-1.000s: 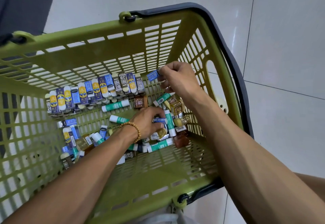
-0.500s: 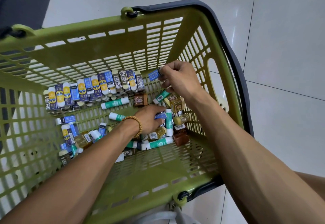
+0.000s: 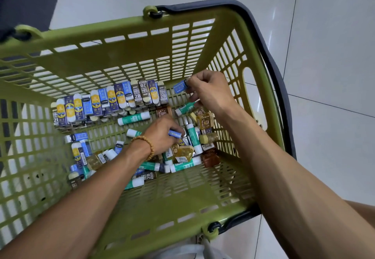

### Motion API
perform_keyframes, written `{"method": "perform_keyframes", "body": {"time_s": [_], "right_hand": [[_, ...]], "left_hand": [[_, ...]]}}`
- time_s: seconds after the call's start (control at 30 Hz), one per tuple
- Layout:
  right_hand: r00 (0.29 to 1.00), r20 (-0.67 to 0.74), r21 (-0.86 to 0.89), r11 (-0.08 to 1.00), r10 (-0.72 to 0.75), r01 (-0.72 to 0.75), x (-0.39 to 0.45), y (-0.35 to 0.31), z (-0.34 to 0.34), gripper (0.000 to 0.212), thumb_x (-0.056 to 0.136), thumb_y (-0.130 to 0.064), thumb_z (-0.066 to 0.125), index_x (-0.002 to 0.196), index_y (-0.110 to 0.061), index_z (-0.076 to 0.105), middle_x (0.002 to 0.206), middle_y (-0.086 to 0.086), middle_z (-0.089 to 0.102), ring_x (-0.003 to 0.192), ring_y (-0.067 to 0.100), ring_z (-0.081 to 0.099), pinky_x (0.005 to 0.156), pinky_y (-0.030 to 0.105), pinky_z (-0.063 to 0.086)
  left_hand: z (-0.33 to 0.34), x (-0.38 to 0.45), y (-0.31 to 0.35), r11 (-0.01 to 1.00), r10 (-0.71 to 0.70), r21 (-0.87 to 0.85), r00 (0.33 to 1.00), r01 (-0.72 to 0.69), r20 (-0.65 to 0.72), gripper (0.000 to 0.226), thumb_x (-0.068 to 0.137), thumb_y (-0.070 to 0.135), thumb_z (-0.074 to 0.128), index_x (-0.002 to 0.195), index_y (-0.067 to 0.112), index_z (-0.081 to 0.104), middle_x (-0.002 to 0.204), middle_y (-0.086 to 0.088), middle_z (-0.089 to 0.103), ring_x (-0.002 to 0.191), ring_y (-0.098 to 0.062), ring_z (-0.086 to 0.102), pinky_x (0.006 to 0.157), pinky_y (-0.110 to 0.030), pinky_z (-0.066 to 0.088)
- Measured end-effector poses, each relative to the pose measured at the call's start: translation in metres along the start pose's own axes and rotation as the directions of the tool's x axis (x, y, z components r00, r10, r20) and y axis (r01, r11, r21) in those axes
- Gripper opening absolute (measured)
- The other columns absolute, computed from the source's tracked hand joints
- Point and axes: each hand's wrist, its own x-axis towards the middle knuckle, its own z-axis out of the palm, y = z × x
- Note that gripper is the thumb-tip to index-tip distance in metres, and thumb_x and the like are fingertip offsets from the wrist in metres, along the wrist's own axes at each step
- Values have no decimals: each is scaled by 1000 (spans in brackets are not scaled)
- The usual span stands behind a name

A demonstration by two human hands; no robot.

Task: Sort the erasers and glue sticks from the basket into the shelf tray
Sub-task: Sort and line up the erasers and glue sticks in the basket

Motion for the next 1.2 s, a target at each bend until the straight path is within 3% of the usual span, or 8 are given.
{"method": "perform_keyframes", "body": {"time_s": [0.13,0.37,0.43,0.5,0.57,0.7,0.87,1.2], "right_hand": [[1000,-6,-22,1000,-14,14,0,1,1,12,94,-10,58,92,0,64,89,15,68,59,7,59,49,14,45],[1000,-3,-28,1000,-3,3,3,1,0,18,94,-12,58,100,4,65,83,8,67,55,3,59,49,15,47],[1000,-6,-29,1000,-1,0,3,1,0,19,94,-11,58,101,6,64,83,8,67,53,2,58,49,15,47],[1000,-6,-19,1000,4,-4,2,1,0,19,94,-10,58,101,7,64,83,10,66,56,6,58,48,14,45],[1000,-5,-17,1000,7,-7,2,0,0,19,94,-10,58,102,7,64,86,12,67,59,8,58,48,14,44],[1000,-7,-24,1000,4,-5,2,-1,1,19,94,-11,59,101,6,64,94,18,70,64,10,60,49,13,45],[1000,-13,-24,1000,-7,6,1,-1,1,19,94,-10,59,101,7,64,98,22,70,65,12,60,49,14,45],[1000,-5,-12,1000,2,-2,-1,-3,-1,20,95,-9,58,102,9,64,102,26,69,66,13,58,48,13,44]], "left_hand": [[10,2,6,999,-9,48,1000,10,-25,25,84,8,72,107,19,73,126,2,62,115,-18,57,102,-25,44],[-2,4,9,997,22,-78,997,-16,69,35,95,20,60,127,34,60,144,-4,50,81,-32,68,58,-32,55],[-1,7,17,997,50,-57,992,-44,116,36,97,21,56,130,34,57,137,-12,55,51,-19,48,43,-25,42],[2,11,22,997,71,9,988,-73,137,34,98,20,55,130,29,59,129,-14,61,69,-3,58,40,-19,36],[4,14,20,993,77,75,985,-89,156,30,98,19,55,126,26,63,125,-13,63,56,0,47,45,-8,34],[-7,13,7,975,13,212,968,-68,252,20,98,25,56,115,27,66,133,-1,58,91,-14,58,78,-21,44],[-5,15,10,995,29,89,998,-33,49,19,92,30,64,104,17,71,105,-2,66,100,-21,60,80,-25,43],[23,24,28,953,38,297,997,-57,70,45,99,34,51,141,17,47,143,-8,49,130,-25,47,105,-32,39]]}}
